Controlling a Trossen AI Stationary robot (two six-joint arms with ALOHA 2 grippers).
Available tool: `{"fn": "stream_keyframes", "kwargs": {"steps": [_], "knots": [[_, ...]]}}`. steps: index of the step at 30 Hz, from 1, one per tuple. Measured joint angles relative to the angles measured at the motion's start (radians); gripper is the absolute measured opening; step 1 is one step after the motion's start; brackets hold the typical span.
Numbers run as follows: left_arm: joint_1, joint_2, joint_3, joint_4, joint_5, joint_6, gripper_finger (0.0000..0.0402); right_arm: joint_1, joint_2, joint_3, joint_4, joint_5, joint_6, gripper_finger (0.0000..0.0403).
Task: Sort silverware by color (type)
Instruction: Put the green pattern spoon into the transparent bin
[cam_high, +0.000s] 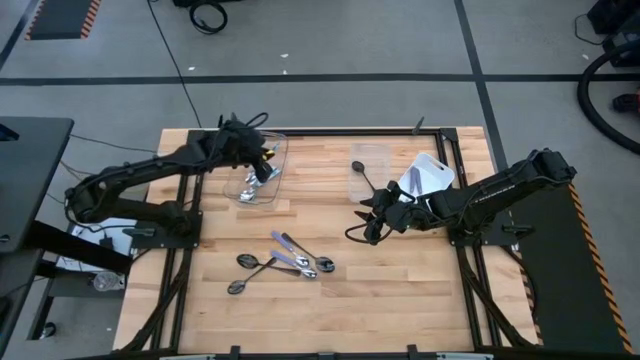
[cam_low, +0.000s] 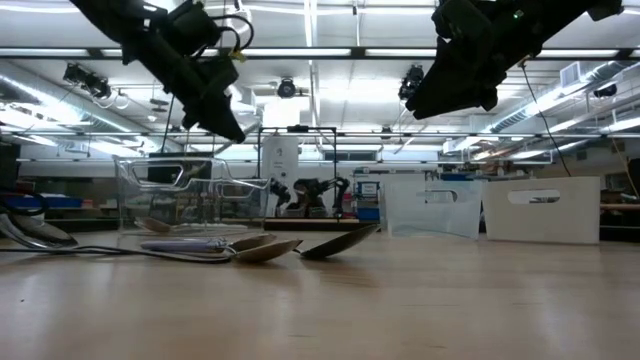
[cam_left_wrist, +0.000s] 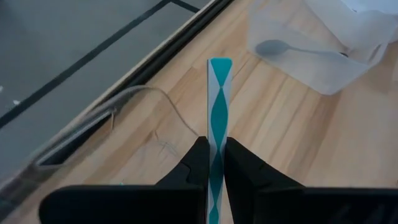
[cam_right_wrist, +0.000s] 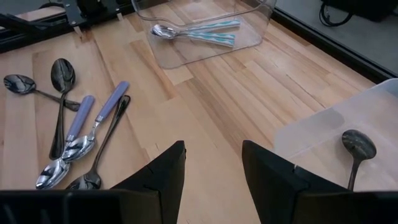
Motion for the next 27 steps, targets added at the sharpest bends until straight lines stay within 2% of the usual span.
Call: {"fn": "stream_keyframes", "kwargs": {"steps": [10, 27], "knots": [[0.044, 0.05, -0.083, 0.044, 0.009, -0.032, 0.0034, 0.0, 0.0, 0.0, 0.006, 0.0, -0.006, 0.0169], [0.044, 0.239, -0.087, 0.043, 0.029, -0.052, 0.0034, 0.003, 0.0, 0.0, 0.006, 0.0, -0.008, 0.0169]]}}
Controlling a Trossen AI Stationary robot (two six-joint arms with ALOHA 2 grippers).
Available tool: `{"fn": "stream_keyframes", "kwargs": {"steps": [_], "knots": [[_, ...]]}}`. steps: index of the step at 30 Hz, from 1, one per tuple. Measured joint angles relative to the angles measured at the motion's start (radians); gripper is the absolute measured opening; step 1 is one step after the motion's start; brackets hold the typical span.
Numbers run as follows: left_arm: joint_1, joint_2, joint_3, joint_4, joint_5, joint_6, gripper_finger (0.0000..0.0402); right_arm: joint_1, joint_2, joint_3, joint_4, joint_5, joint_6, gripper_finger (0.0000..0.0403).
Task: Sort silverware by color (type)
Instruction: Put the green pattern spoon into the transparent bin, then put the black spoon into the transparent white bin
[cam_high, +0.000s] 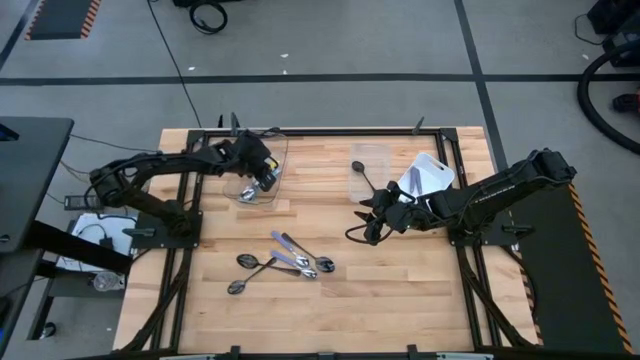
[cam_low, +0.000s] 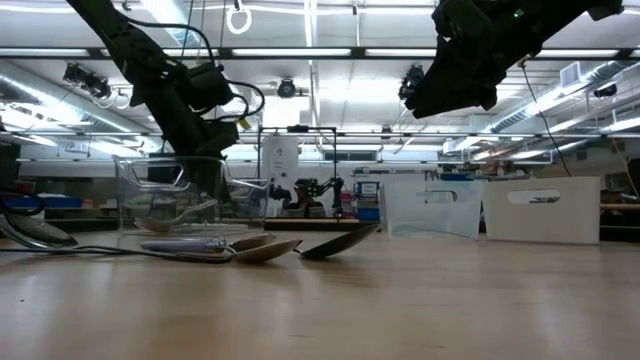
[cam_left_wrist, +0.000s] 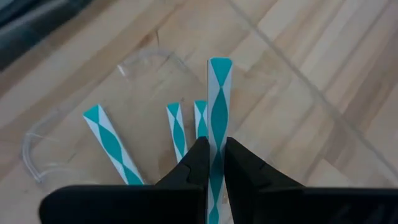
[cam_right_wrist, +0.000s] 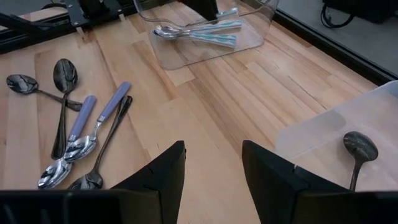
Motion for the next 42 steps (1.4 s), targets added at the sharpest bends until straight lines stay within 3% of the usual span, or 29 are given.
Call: {"fn": "stream_keyframes", "kwargs": {"steps": [10, 23, 27, 37, 42], "knots": [[0.042, 0.072, 0.0, -0.01, 0.089, -0.028, 0.0041, 0.0, 0.0, 0.0, 0.0, -0.001, 0.0, 0.0169], [0.036, 0.08, 0.0, -0.008, 0.074, -0.031, 0.0154, 0.0, 0.0, 0.0, 0.0, -0.001, 0.0, 0.0169], [0.019, 0.013, 0.0, 0.01, 0.063, 0.037, 0.0168, 0.0, 0.0, 0.0, 0.0, -0.001, 0.0, 0.0169], [-0.138, -0.206, 0.001, 0.055, -0.162, 0.159, 0.0167, 0.0, 0.0, 0.0, 0.0, 0.004, 0.005, 0.0169], [-0.165, -0.292, 0.022, 0.019, -0.175, 0.154, 0.0167, 0.0, 0.0, 0.0, 0.012, 0.005, 0.008, 0.0169]]}}
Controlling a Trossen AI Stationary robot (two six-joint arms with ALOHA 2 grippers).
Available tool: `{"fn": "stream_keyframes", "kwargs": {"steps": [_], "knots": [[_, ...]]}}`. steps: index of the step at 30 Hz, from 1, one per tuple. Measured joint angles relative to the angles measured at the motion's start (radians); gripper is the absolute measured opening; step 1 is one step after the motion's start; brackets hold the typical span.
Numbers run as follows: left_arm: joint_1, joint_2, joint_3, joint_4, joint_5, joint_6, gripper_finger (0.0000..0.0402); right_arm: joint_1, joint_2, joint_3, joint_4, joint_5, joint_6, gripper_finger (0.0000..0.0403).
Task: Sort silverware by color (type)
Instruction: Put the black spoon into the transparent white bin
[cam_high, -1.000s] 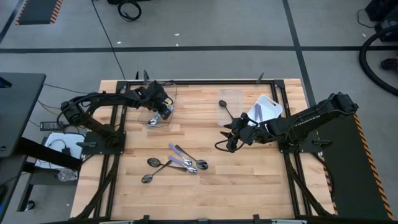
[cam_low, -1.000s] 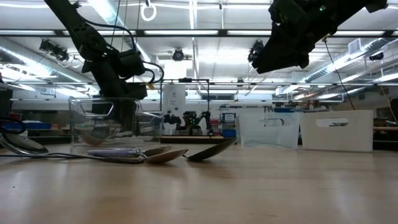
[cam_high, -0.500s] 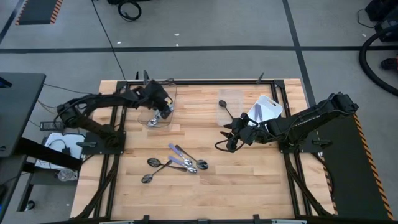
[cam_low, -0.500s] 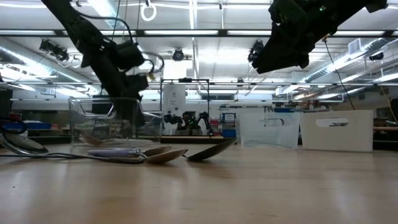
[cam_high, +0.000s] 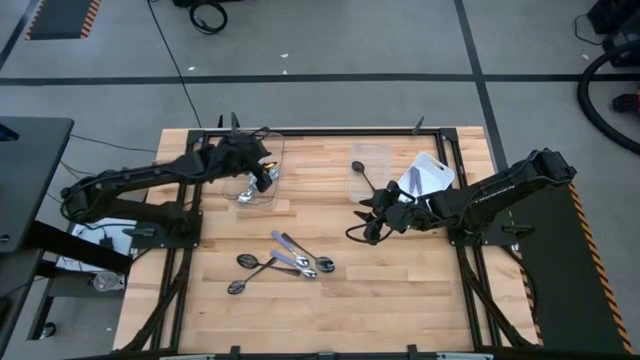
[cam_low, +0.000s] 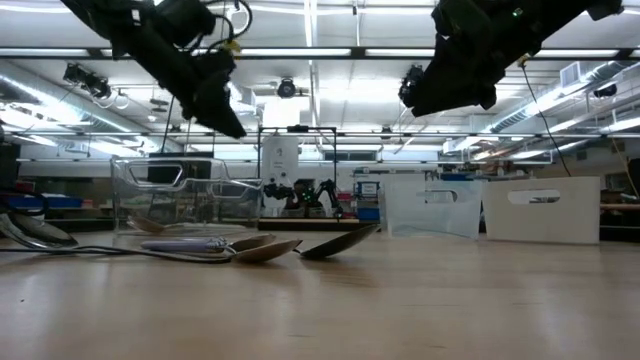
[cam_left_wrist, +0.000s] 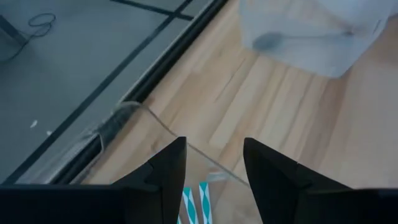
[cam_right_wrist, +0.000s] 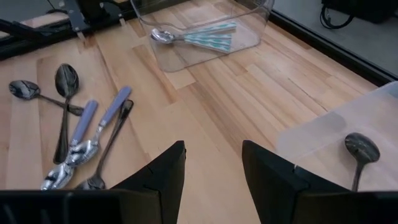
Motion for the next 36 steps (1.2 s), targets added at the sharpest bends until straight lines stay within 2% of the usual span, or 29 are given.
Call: {"fn": "stream_keyframes", "kwargs": {"steps": [6, 14, 24, 36], "knots": [[-0.042, -0.028, 0.102, -0.139, 0.0, -0.025, 0.0167, 0.0, 0.0, 0.0, 0.01, 0.0, -0.001, 0.0169], [-0.181, -0.028, 0.205, -0.275, 0.002, -0.077, 0.0167, 0.0, 0.0, 0.0, 0.01, -0.001, -0.002, 0.0169], [-0.355, -0.028, 0.213, -0.357, -0.003, -0.198, 0.0167, 0.0, 0.0, 0.0, 0.01, 0.0, -0.011, 0.0169], [-0.516, 0.044, 0.215, -0.434, -0.03, -0.339, 0.0167, 0.0, 0.0, 0.0, 0.029, 0.0, -0.034, 0.0169]]}}
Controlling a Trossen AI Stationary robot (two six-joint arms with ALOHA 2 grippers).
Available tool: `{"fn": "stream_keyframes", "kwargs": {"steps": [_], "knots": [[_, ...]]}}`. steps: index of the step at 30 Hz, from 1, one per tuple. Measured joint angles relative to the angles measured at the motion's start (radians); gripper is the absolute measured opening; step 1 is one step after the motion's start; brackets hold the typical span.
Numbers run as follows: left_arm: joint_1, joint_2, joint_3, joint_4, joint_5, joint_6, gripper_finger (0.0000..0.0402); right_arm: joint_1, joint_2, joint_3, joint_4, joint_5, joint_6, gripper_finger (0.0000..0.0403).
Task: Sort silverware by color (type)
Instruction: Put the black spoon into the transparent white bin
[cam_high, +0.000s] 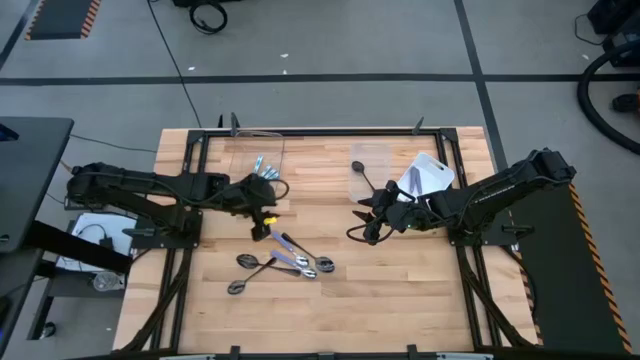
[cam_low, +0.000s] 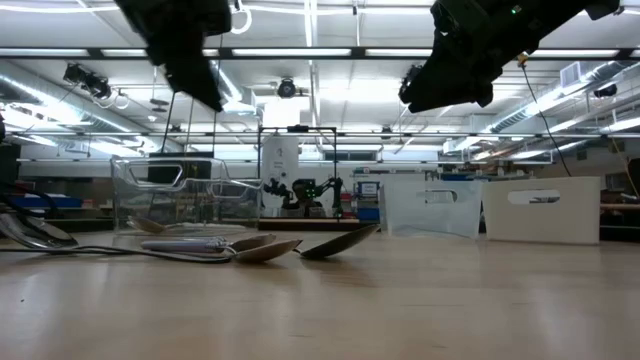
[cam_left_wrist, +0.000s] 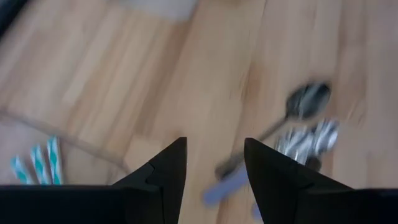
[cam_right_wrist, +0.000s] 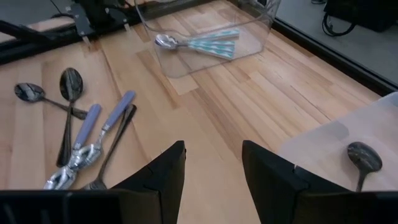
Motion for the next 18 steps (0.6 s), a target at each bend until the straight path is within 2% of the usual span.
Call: {"fn": "stream_keyframes", "kwargs": {"steps": [9, 18], "knots": [[-0.104, 0.055, -0.002, -0.059, 0.002, -0.033, 0.0167, 0.0, 0.0, 0.0, -0.003, 0.0, -0.003, 0.0169], [-0.227, 0.177, -0.001, -0.092, 0.034, -0.05, 0.0166, 0.0, 0.001, 0.002, -0.014, 0.0, 0.0, 0.0169]]}}
